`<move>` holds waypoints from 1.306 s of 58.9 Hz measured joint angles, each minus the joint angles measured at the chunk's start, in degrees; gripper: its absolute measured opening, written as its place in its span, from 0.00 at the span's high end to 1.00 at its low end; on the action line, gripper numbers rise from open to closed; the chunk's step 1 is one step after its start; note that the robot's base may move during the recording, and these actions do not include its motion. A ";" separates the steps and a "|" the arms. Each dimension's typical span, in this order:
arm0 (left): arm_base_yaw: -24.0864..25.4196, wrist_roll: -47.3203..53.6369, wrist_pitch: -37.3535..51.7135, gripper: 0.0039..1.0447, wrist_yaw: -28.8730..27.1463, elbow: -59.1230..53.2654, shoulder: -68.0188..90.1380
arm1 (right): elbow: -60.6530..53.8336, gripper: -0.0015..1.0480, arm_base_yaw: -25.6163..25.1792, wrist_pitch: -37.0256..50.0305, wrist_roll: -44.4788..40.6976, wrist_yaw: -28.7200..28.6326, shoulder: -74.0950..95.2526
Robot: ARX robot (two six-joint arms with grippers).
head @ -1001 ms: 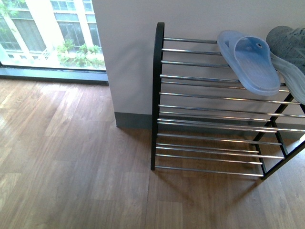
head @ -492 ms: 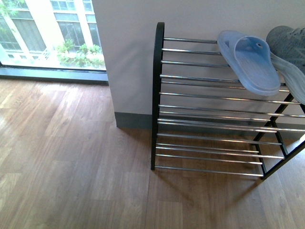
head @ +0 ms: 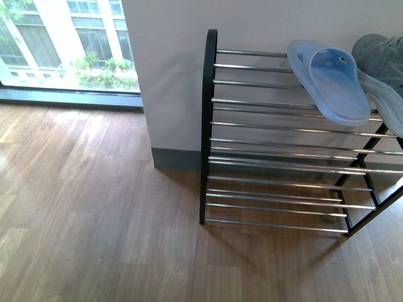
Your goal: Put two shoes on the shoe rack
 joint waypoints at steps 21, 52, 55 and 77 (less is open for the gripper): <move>0.00 0.00 0.00 0.99 -0.02 0.00 0.00 | 0.00 0.99 0.00 -12.76 0.00 0.02 -11.67; 0.00 0.00 0.00 0.99 -0.04 0.00 0.00 | 0.02 0.53 0.00 -13.20 0.00 -0.11 -12.92; 0.00 0.00 0.00 0.99 -0.22 0.00 0.00 | 0.02 0.41 0.00 -13.20 0.00 -0.22 -12.92; -3.56 -9.68 10.27 0.99 23.61 5.27 8.83 | 0.00 0.09 0.02 -13.33 0.09 0.15 -13.00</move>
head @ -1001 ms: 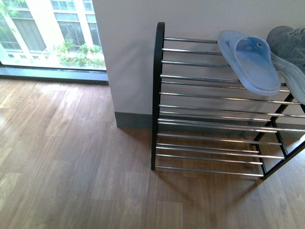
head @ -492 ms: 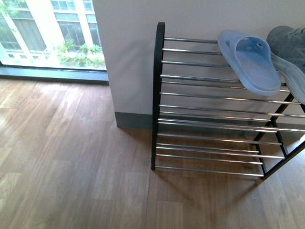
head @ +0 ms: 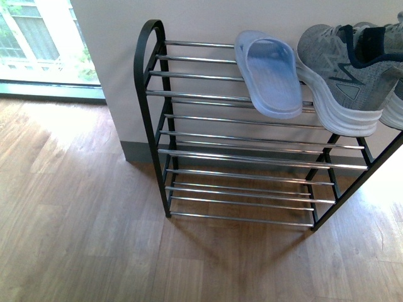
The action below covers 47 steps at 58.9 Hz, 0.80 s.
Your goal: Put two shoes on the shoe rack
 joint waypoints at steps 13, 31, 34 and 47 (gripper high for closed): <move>-1.29 3.76 16.24 0.99 4.57 22.12 44.61 | 0.00 0.09 0.02 0.00 0.00 0.00 0.00; -2.75 12.92 13.94 0.99 6.21 43.10 72.78 | 0.02 0.09 0.02 0.00 0.00 0.00 0.00; -3.10 13.40 12.46 0.99 6.19 47.04 76.13 | 0.02 0.09 0.02 0.00 0.00 0.00 0.00; -5.79 14.38 6.91 0.99 6.45 62.47 88.37 | 0.02 0.09 0.02 0.00 0.00 0.00 0.00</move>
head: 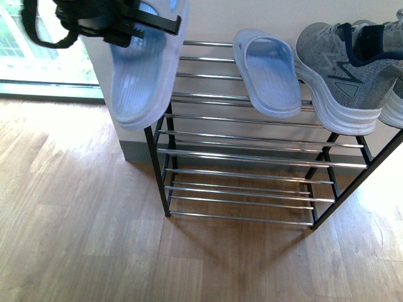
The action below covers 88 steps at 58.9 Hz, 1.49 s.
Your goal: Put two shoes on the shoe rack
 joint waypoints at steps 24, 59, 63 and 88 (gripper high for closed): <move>-3.19 -1.60 -8.57 0.99 -3.02 27.78 21.42 | 0.00 0.09 0.00 0.00 -0.02 0.00 0.00; -3.69 -2.49 -10.14 0.76 -1.16 39.56 30.49 | -0.02 0.09 0.00 0.00 -0.02 0.00 0.00; -3.74 -3.37 -10.12 0.64 -0.66 37.55 29.64 | 0.00 0.09 0.00 0.00 0.00 0.00 0.00; -3.58 -7.52 0.76 0.09 6.99 10.75 0.59 | 0.00 0.09 0.00 0.00 0.00 0.00 0.00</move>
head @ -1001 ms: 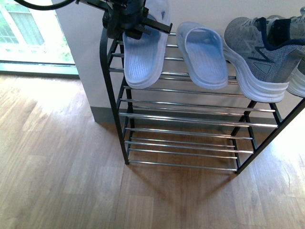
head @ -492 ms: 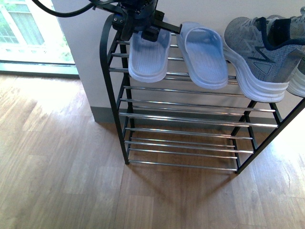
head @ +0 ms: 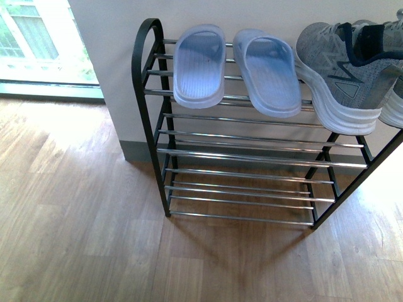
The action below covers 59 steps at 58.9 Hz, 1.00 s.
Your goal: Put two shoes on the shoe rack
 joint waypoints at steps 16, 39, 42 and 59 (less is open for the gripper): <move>3.54 5.53 30.21 0.25 -9.79 -29.90 -23.61 | -0.02 0.09 0.00 0.00 -0.02 0.00 0.00; 12.85 6.45 49.88 0.86 -1.42 -60.87 -40.26 | -0.02 0.09 0.00 0.00 0.00 0.00 0.00; 13.70 6.47 50.18 0.93 -0.83 -62.80 -42.01 | 0.00 0.09 0.00 0.00 0.00 0.00 0.00; 18.51 6.60 50.03 0.99 3.87 -72.98 -52.50 | 0.00 0.09 0.00 0.00 0.00 0.00 0.00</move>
